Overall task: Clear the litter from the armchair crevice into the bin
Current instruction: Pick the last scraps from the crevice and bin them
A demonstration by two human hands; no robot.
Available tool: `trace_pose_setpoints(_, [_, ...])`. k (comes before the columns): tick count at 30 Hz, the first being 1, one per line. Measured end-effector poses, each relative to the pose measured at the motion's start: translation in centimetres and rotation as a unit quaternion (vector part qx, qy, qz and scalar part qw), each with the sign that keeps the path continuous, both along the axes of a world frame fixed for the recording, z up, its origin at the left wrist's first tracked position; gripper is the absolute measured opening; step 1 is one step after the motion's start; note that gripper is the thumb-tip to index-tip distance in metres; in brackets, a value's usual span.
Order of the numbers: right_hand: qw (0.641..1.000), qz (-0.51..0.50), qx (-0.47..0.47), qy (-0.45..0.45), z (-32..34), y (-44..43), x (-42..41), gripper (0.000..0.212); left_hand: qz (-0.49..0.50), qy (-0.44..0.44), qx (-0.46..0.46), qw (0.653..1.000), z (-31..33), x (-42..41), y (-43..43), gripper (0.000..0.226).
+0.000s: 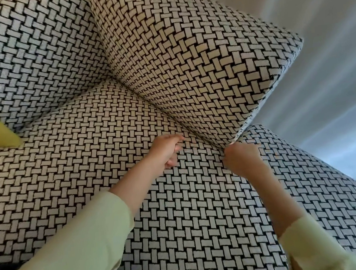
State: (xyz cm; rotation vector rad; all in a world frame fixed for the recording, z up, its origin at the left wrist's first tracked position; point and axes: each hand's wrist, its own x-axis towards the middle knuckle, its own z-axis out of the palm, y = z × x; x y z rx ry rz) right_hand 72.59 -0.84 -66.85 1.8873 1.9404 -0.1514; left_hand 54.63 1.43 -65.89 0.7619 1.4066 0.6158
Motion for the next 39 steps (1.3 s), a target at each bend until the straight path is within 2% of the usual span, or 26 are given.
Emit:
trace_pose_setpoints(2, [0.999, 0.028, 0.011, -0.015, 0.5, -0.9, -2.3, 0.026, -0.007, 0.007, 0.01, 1.0, 0.2, -0.6, 0.1, 0.021])
trace_pose_setpoints(5, [0.998, 0.001, 0.029, 0.052, 1.1, -0.7, -4.9, 0.036, -0.016, 0.023, 0.02, 0.999, 0.3, -1.5, 0.2, 0.021])
trace_pose_setpoints(7, [0.995, -0.055, 0.001, 0.085, 1.0, 0.9, -6.0, 0.041, -0.005, 0.019, 0.018, 1.0, 0.2, -2.1, 0.3, 0.021])
trace_pose_setpoints(9, [0.983, -0.139, -0.014, 0.116, 0.5, 3.5, -6.9, 0.035, 0.005, 0.013, 0.013, 1.0, 0.2, -2.7, 0.5, 0.022])
trace_pose_setpoints(11, [0.972, -0.181, -0.01, 0.149, 0.1, 5.8, -8.2, 0.029, 0.022, 0.017, 0.005, 1.0, 0.1, -3.5, 0.7, 0.022])
trace_pose_setpoints(19, [0.998, -0.053, 0.027, 0.031, -1.0, 8.7, -10.6, 0.023, 0.05, 0.021, -0.005, 0.999, 0.2, -6.1, 2.5, 0.026])
trace_pose_setpoints(23, [0.997, 0.022, 0.068, 0.015, -1.3, 9.2, -11.2, 0.024, 0.062, 0.015, -0.019, 0.998, -0.1, -6.0, 3.1, 0.028])
trace_pose_setpoints(27, [0.997, -0.003, 0.063, 0.044, -1.4, 10.6, -12.6, 0.023, 0.042, 0.044, -0.01, 0.998, -0.1, -6.4, 3.6, 0.028])
trace_pose_setpoints(31, [0.992, -0.084, 0.022, 0.094, -0.7, 11.8, -13.9, 0.026, 0.064, 0.016, -0.008, 0.998, 1.1, -8.2, 3.6, 0.03])
trace_pose_setpoints(34, [0.997, -0.066, -0.012, 0.024, -0.5, 12.3, -14.7, 0.025, 0.054, 0.032, 0.024, 0.998, 3.1, -10.0, 3.1, 0.026])
trace_pose_setpoints(36, [0.999, -0.048, 0.002, -0.019, -0.4, 11.8, -15.6, 0.024, 0.092, 0.018, 0.033, 0.995, 4.0, -12.6, 2.8, 0.025])
trace_pose_setpoints(39, [0.998, -0.015, 0.054, -0.009, -0.4, 11.0, -16.3, 0.026, 0.16, -0.011, 0.03, 0.987, 5.0, -15.9, 2.5, 0.028])
